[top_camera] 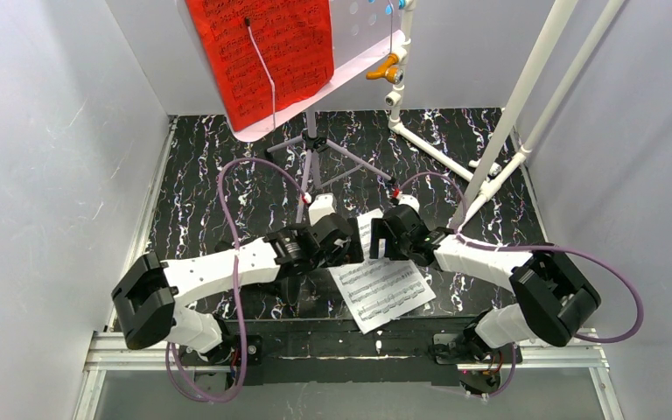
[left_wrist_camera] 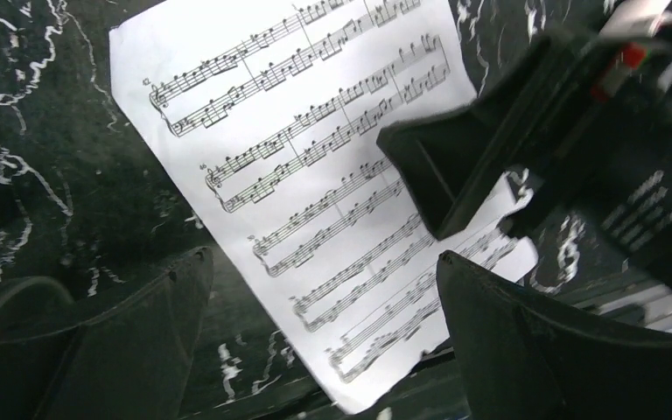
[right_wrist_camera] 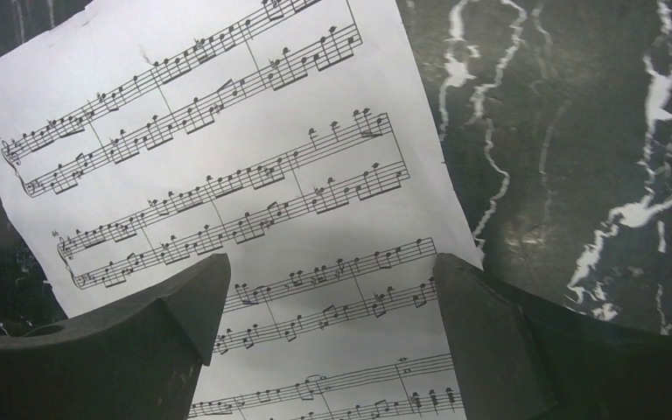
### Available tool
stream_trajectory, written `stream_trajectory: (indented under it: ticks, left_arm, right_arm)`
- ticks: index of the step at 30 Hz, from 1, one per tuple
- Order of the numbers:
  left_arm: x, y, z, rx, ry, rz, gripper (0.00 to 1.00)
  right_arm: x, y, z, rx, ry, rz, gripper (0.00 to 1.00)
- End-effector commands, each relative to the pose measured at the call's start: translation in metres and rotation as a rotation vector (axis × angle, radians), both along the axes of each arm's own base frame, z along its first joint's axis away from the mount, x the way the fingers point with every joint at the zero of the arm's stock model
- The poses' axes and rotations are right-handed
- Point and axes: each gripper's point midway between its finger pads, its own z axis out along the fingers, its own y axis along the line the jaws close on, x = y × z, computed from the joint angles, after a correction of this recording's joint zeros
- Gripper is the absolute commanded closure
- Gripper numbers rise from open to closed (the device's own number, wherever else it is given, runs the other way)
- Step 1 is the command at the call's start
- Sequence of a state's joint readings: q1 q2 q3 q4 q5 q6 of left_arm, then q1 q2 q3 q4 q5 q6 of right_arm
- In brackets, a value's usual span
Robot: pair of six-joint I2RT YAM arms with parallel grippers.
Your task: Set up the instrument practice props
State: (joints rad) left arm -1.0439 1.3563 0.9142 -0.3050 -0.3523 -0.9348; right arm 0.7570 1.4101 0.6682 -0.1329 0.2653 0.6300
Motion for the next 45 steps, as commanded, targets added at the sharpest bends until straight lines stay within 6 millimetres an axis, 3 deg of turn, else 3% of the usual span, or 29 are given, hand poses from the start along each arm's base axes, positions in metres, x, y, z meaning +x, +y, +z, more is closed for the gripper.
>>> stream_trajectory:
  ticks: [1, 7, 11, 19, 23, 27, 36, 39, 45]
  left_arm:
    - [0.008, 0.004, -0.010, 0.008, 0.051, 0.180, 0.02]
    - [0.013, 0.010, -0.040, 0.000, 0.072, 0.309, 0.02]
    - [0.020, 0.001, -0.053, -0.081, 0.096, 0.324, 0.02]
    - [0.028, -0.008, -0.087, -0.125, 0.182, 0.393, 0.27]
    - [0.033, -0.009, -0.100, -0.160, 0.199, 0.418, 0.33]
    - [0.038, -0.017, -0.092, -0.223, 0.172, 0.390, 0.38]
    - [0.040, -0.057, -0.041, -0.424, 0.121, 0.210, 0.40]
    - [0.038, -0.065, -0.038, -0.455, 0.135, 0.180, 0.40]
    - [0.039, -0.063, -0.042, -0.429, 0.109, 0.163, 0.40]
  right_arm:
    - [-0.024, -0.046, -0.028, -0.095, 0.101, -0.114, 0.04]
    - [-0.033, -0.056, -0.027, -0.064, 0.101, -0.174, 0.04]
    - [-0.036, -0.057, -0.026, -0.047, 0.090, -0.170, 0.04]
    - [-0.036, -0.048, -0.023, 0.001, 0.085, -0.136, 0.04]
    - [-0.036, -0.044, -0.020, 0.023, 0.078, -0.116, 0.04]
    - [-0.036, -0.039, -0.018, 0.051, 0.068, -0.090, 0.04]
    - [-0.039, -0.026, -0.024, 0.085, 0.096, -0.032, 0.04]
    - [-0.039, -0.024, -0.024, 0.091, 0.098, -0.024, 0.04]
    - [-0.040, -0.023, -0.023, 0.096, 0.097, -0.018, 0.04]
